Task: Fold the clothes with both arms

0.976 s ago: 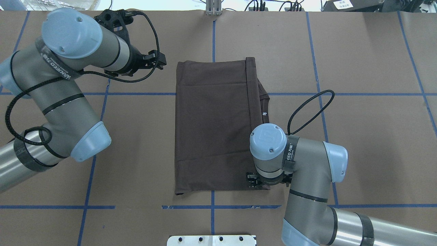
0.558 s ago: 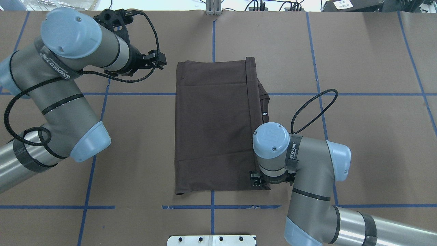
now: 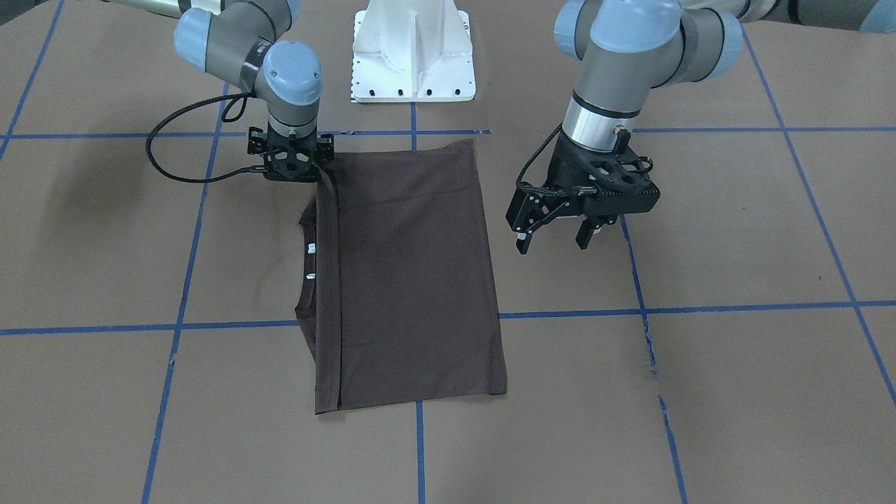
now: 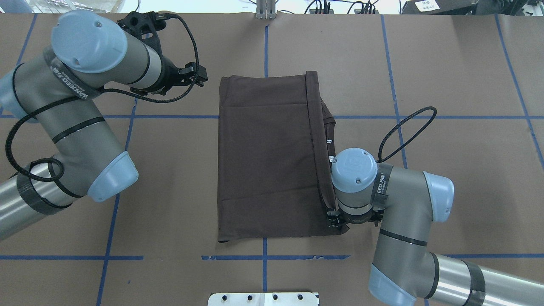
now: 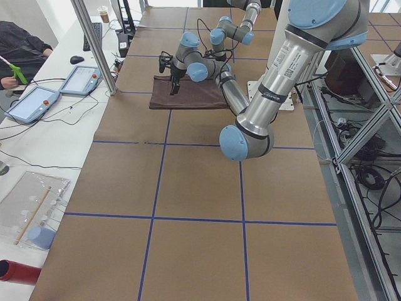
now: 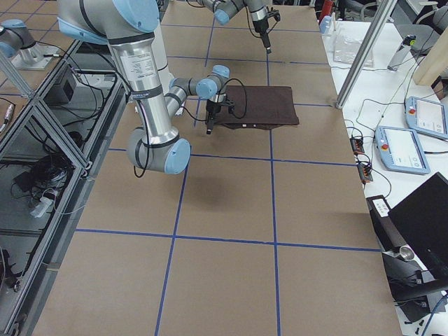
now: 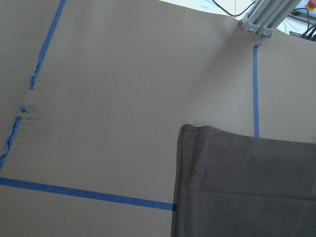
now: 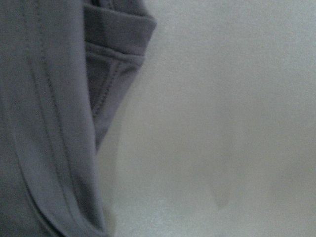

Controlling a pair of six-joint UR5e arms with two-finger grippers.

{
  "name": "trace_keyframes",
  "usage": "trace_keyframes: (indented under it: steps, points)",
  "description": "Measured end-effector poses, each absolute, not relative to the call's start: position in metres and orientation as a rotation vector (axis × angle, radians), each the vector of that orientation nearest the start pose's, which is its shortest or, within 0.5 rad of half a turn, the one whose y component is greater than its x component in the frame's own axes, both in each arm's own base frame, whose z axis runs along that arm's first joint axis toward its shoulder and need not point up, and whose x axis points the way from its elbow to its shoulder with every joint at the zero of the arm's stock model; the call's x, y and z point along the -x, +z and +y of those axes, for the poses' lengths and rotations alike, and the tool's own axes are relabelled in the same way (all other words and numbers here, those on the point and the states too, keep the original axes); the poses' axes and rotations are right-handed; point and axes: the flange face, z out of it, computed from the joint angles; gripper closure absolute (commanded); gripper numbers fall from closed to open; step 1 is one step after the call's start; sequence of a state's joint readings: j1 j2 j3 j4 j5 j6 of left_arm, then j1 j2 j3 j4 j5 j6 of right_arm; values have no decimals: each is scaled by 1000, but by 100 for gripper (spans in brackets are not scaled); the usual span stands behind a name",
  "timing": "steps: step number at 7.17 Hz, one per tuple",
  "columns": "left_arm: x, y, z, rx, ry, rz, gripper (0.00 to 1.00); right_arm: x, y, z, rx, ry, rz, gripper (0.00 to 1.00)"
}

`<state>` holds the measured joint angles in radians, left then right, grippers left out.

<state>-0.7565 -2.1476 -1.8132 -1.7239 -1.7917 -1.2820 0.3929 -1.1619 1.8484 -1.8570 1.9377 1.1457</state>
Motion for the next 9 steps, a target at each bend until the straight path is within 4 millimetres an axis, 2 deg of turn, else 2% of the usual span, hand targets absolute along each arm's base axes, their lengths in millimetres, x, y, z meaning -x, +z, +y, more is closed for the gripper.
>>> trace_keyframes:
  steps: [2, 4, 5, 6, 7, 9]
  points:
    - [-386, 205, -518, -308, -322, 944, 0, 500, 365, -315, 172, -102, -497, 0]
    - [-386, 205, -518, -308, -322, 944, 0, 492, 364, -320, 159, -89, -501, 0]
    - [-387, 204, -517, -307, -321, 946, 0, 488, 354, -332, 137, -74, -533, 0]
    - [-392, 208, -512, -286, -321, 950, 0, 481, 334, -350, 89, -54, -609, 0]
    - [-404, 216, -498, -225, -332, 964, 0, 470, 312, -370, 26, -35, -704, 0]
    - [-443, 223, -454, -53, -416, 1017, 0, 448, 281, -398, -92, -11, -873, 0]
